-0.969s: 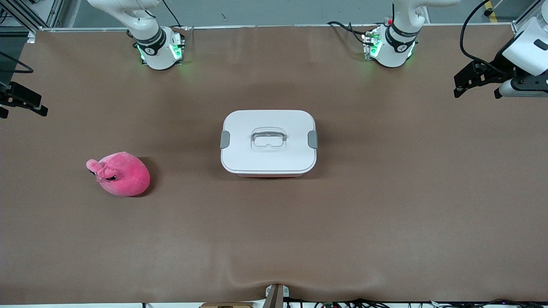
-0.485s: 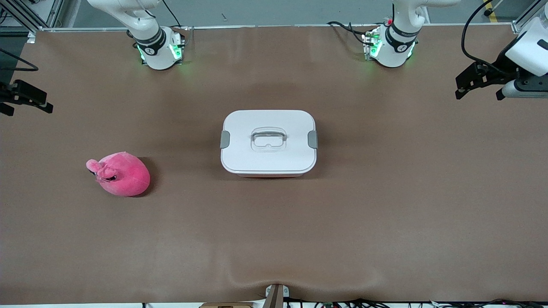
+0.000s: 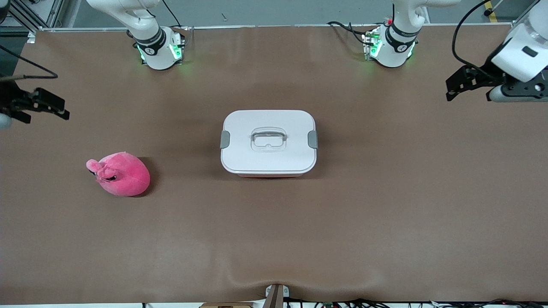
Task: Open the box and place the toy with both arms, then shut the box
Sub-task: 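Move the left gripper toward the box lid while the right gripper reaches the toy, then lower the left gripper onto the lid handle while the right gripper grasps the toy, then close the left gripper on the lid handle while the right gripper lifts the toy, then lift the lid off with the left gripper while the right gripper carries the toy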
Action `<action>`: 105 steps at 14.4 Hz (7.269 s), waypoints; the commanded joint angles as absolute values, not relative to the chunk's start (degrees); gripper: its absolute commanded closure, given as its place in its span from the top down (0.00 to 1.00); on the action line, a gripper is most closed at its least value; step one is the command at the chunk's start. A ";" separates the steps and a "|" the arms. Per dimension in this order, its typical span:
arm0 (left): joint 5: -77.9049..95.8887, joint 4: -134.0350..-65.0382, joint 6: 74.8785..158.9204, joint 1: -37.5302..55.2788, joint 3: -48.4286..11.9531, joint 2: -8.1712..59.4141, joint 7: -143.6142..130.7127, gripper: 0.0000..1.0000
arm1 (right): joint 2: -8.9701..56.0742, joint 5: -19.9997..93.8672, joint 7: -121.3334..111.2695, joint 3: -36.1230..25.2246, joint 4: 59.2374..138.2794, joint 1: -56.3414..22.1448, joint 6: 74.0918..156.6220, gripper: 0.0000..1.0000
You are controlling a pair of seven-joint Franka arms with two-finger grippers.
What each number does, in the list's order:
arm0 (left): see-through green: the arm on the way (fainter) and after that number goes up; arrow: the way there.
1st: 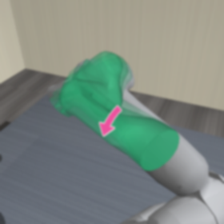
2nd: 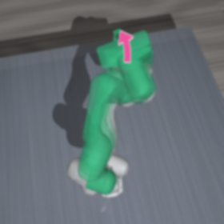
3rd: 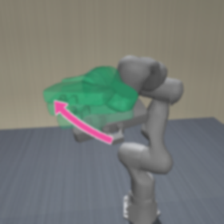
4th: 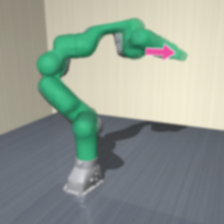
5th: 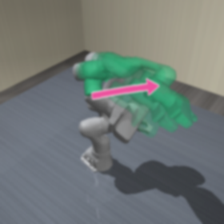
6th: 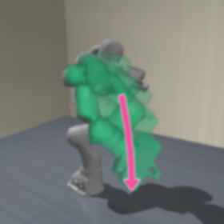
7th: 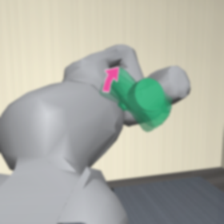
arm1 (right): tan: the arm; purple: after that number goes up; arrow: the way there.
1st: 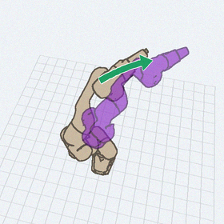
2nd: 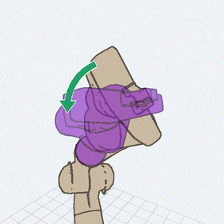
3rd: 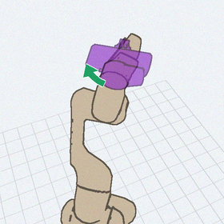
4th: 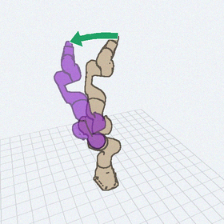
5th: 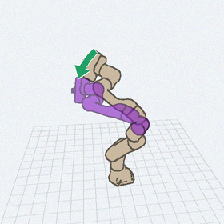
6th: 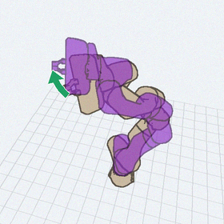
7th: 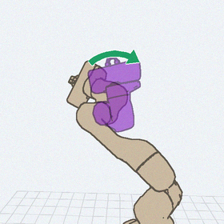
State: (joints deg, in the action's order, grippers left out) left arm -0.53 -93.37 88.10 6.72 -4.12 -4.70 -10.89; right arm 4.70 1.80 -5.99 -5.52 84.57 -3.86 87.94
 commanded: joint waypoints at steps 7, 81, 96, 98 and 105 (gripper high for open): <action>-4.47 -92.37 90.62 7.21 -15.81 2.37 -26.87 1.00 | 11.76 1.05 -5.01 -5.62 95.09 -4.84 105.64 1.00; -30.59 -92.02 130.08 33.31 -23.38 31.90 -163.56 0.04 | 16.44 4.04 -25.40 -3.78 82.18 -7.12 84.46 0.00; -30.67 -92.02 129.46 33.75 -23.47 30.33 -163.04 0.00 | 16.52 4.04 -33.91 -2.64 78.75 -8.26 84.46 0.00; -30.67 -92.02 129.29 33.66 -23.55 29.45 -163.04 0.00 | 16.52 4.04 -34.45 -2.72 78.75 -8.17 84.55 0.00; -30.50 -92.11 127.53 33.14 -23.64 26.99 -162.16 0.00 | 16.52 4.13 -38.92 -2.20 77.53 -8.87 84.20 0.00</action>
